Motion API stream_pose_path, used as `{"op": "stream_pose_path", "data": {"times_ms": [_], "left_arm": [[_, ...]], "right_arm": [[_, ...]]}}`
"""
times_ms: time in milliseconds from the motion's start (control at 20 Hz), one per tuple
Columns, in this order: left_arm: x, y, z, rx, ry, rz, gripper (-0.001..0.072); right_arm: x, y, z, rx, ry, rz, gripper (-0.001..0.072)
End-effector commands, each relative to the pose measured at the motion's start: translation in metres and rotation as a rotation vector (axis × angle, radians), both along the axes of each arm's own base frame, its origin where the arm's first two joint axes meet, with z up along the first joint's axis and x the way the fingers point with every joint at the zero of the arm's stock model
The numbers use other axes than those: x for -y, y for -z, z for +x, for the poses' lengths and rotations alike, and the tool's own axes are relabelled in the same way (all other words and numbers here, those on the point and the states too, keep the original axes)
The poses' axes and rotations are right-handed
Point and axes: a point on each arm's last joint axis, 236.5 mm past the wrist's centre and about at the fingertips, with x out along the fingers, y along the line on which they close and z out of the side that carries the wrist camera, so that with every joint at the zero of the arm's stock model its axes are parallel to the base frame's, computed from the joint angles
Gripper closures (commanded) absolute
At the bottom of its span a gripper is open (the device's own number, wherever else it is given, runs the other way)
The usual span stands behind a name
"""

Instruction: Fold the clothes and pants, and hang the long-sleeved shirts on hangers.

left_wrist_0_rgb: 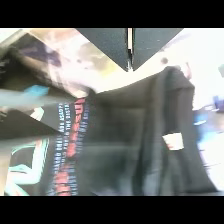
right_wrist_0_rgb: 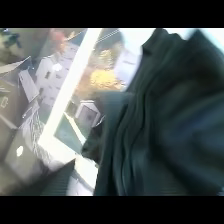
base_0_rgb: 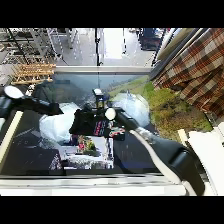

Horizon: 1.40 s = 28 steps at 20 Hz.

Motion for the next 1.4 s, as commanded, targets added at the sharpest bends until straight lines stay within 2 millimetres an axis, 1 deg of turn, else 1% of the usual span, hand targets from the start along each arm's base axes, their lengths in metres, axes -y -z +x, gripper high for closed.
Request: {"op": "stream_pose_path", "data": {"times_ms": [0, 50, 100, 150, 200, 250, 300, 350, 400, 450, 500, 550, 600, 700, 750, 800, 900, 950, 1000, 1100, 1150, 1200, 1250, 1300, 1350], "left_arm": [[-0.006, -0.014, -0.001, 0.043, 0.026, 0.000, 0.0701], [0.003, -0.007, 0.004, 0.059, 0.052, 0.006, 0.0701], [0.014, 0.002, 0.009, 0.070, 0.084, 0.012, 0.0701], [0.026, 0.014, 0.012, 0.072, 0.118, 0.021, 0.0701], [0.040, 0.029, 0.017, 0.065, 0.143, 0.022, 0.0701], [0.051, 0.047, 0.021, 0.051, 0.153, 0.027, 0.0701], [0.062, 0.069, 0.025, 0.030, 0.164, 0.034, 0.0701], [0.070, 0.091, 0.025, 0.001, 0.178, 0.049, 0.0701], [0.074, 0.114, 0.021, -0.042, 0.193, 0.074, 0.0702], [0.073, 0.136, 0.017, -0.086, 0.194, 0.117, 0.0702], [0.067, 0.157, 0.014, -0.128, 0.197, 0.180, 0.0702], [0.059, 0.173, 0.011, -0.159, 0.208, 0.241, 0.0702], [0.055, 0.182, 0.009, -0.175, 0.220, 0.272, 0.0702], [0.059, 0.184, 0.011, -0.177, 0.223, 0.260, 0.0702], [0.059, 0.182, 0.013, -0.165, 0.230, 0.262, 0.0702], [0.059, 0.180, 0.016, -0.155, 0.235, 0.264, 0.0702], [0.059, 0.180, 0.016, -0.154, 0.234, 0.263, 0.0702], [0.059, 0.180, 0.016, -0.155, 0.234, 0.263, 0.0702], [0.059, 0.179, 0.016, -0.154, 0.234, 0.263, 0.0702], [0.060, 0.178, 0.017, -0.150, 0.233, 0.258, 0.0702], [0.062, 0.176, 0.017, -0.151, 0.232, 0.250, 0.0702], [0.065, 0.173, 0.017, -0.149, 0.229, 0.237, 0.0702], [0.067, 0.166, 0.018, -0.141, 0.226, 0.223, 0.0702], [0.070, 0.156, 0.017, -0.135, 0.227, 0.209, 0.0702], [0.071, 0.142, 0.012, -0.132, 0.238, 0.202, 0.0702]], "right_arm": [[-0.011, 0.011, -0.002, -0.072, -0.079, -0.023, 0.0114], [0.020, -0.011, 0.010, -0.050, -0.072, -0.063, 0.0115], [0.057, -0.033, 0.027, -0.025, -0.021, -0.101, 0.0115], [0.105, -0.055, 0.043, -0.013, 0.052, -0.153, 0.0114], [0.150, -0.069, 0.049, -0.027, 0.109, -0.196, 0.0114], [0.196, -0.076, 0.046, -0.075, 0.151, -0.226, 0.0113], [0.232, -0.075, 0.036, -0.136, 0.173, -0.251, 0.0113], [0.266, -0.068, 0.023, -0.199, 0.199, -0.270, 0.0113], [0.288, -0.059, 0.013, -0.239, 0.213, -0.268, 0.0109], [0.300, -0.045, 0.001, -0.288, 0.212, -0.235, 0.0068], [0.300, -0.031, -0.011, -0.340, 0.181, -0.174, 0.0062], [0.293, -0.014, -0.021, -0.386, 0.145, -0.094, 0.0058], [0.289, 0.004, -0.022, -0.402, 0.143, -0.036, 0.0053], [0.285, 0.045, -0.022, -0.433, 0.148, -0.006, 0.0053], [0.279, 0.063, -0.024, -0.467, 0.131, 0.007, 0.0053], [0.269, 0.076, -0.024, -0.492, 0.112, 0.041, 0.0053], [0.250, 0.095, -0.020, -0.519, 0.107, 0.116, 0.0054], [0.237, 0.100, -0.018, -0.520, 0.094, 0.161, 0.0054], [0.225, 0.102, -0.016, -0.512, 0.075, 0.191, 0.0054], [0.206, 0.103, -0.003, -0.485, 0.062, 0.197, 0.0067], [0.198, 0.099, 0.004, -0.479, 0.053, 0.187, 0.0105], [0.189, 0.088, 0.011, -0.465, 0.040, 0.199, 0.0277], [0.180, 0.075, 0.020, -0.439, 0.041, 0.208, 0.0494], [0.173, 0.059, 0.023, -0.441, 0.030, 0.219, 0.0691], [0.170, 0.044, 0.022, -0.460, 0.017, 0.223, 0.0695]]}}
